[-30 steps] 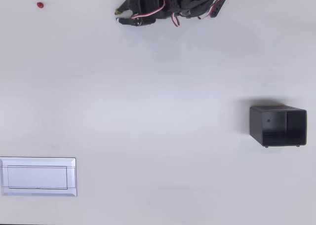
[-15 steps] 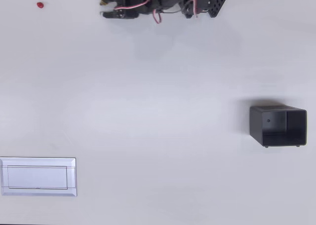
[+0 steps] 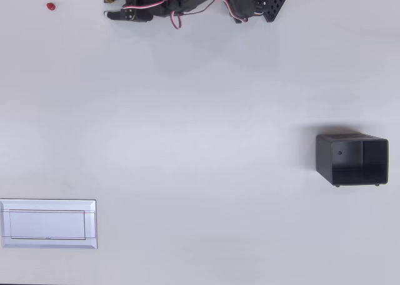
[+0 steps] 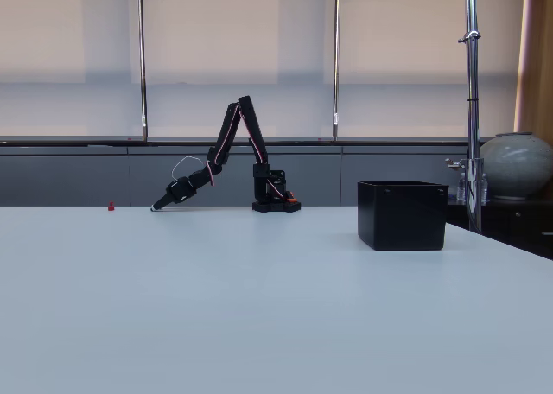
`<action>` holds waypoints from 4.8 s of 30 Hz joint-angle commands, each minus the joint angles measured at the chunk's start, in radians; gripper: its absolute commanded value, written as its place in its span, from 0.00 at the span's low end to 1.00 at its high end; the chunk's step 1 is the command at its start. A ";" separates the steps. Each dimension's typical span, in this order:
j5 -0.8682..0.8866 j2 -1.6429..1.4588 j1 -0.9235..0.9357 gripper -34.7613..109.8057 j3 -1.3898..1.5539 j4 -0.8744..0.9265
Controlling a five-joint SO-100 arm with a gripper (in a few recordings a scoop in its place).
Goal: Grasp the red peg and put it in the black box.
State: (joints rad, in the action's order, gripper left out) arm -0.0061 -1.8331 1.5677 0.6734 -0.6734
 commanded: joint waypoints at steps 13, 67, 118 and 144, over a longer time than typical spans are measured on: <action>-0.054 -0.193 0.040 0.35 0.307 0.005; -0.044 -0.597 0.009 0.36 0.870 0.026; -0.032 -0.637 -0.005 0.38 0.922 0.029; -0.051 -0.571 -0.006 0.24 0.885 0.103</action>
State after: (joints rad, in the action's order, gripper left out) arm -0.0261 -2.4758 1.5677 1.5953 -0.6197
